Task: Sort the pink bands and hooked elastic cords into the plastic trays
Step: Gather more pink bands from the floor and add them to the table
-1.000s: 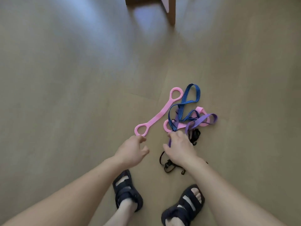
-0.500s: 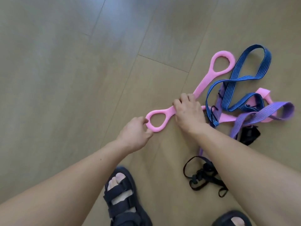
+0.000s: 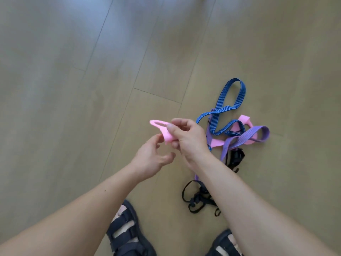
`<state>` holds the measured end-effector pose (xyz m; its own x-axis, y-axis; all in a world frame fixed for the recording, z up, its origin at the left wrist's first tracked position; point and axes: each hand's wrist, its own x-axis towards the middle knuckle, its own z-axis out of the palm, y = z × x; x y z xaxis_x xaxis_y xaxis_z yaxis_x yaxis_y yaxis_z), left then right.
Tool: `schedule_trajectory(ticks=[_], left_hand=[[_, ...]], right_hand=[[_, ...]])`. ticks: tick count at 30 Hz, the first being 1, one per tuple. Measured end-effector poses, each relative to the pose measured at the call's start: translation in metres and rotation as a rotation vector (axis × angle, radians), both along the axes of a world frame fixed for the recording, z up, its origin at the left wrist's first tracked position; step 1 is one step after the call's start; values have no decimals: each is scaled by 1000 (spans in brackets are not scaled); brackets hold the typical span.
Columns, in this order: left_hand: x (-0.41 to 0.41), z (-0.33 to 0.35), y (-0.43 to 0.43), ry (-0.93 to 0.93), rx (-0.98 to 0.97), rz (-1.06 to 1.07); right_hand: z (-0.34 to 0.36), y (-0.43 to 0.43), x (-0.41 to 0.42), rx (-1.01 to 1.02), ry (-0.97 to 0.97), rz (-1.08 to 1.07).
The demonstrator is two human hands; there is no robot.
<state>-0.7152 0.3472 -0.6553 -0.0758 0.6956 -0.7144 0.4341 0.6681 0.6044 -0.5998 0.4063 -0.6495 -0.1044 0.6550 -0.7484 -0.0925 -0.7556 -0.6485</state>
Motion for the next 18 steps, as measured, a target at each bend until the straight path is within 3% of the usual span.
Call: schedule_trajectory(ticks=[2,4,6,8,11,18], left_hand=[[7,6,4,-26,61,27],[11,9,5,-42,74,45],[14,10,4,-21,46,11],[16,6,-1,-20,28,25],[18,-2,-6,8,-2,54],[30,-30,-11,172,-20,-94]], right_hand=[[13,-2,6,-97,144,-56],[18,-4,14,-88,165,-59],[10,-3,26,-2,-4,-14],[-7,-1,41,61,-299,79],[-41,0,67,112,-625,374],[-111,2,113,117,-1042,918]])
